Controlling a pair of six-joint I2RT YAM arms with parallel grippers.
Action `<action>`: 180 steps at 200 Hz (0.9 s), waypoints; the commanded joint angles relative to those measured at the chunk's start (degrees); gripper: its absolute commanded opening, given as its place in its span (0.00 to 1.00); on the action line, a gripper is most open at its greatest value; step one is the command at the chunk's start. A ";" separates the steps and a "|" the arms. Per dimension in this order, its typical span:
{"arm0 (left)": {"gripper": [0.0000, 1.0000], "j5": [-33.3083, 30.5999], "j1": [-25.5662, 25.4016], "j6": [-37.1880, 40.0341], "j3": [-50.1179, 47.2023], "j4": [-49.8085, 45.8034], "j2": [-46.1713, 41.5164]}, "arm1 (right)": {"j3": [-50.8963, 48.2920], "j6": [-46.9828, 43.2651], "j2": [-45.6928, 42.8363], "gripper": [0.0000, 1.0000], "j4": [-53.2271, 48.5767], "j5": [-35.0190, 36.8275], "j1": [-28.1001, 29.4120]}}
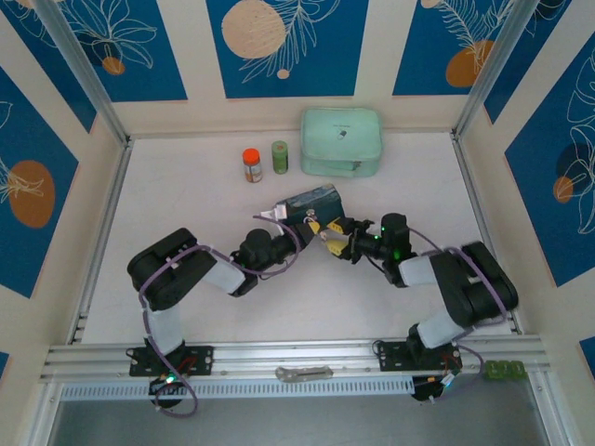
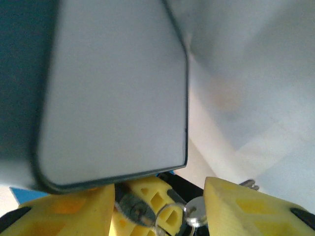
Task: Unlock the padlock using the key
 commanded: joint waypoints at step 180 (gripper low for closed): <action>0.00 -1.20 -0.88 -8.84 -3.10 3.44 3.43 | 22.39 -92.90 -13.98 0.39 -64.09 28.27 19.93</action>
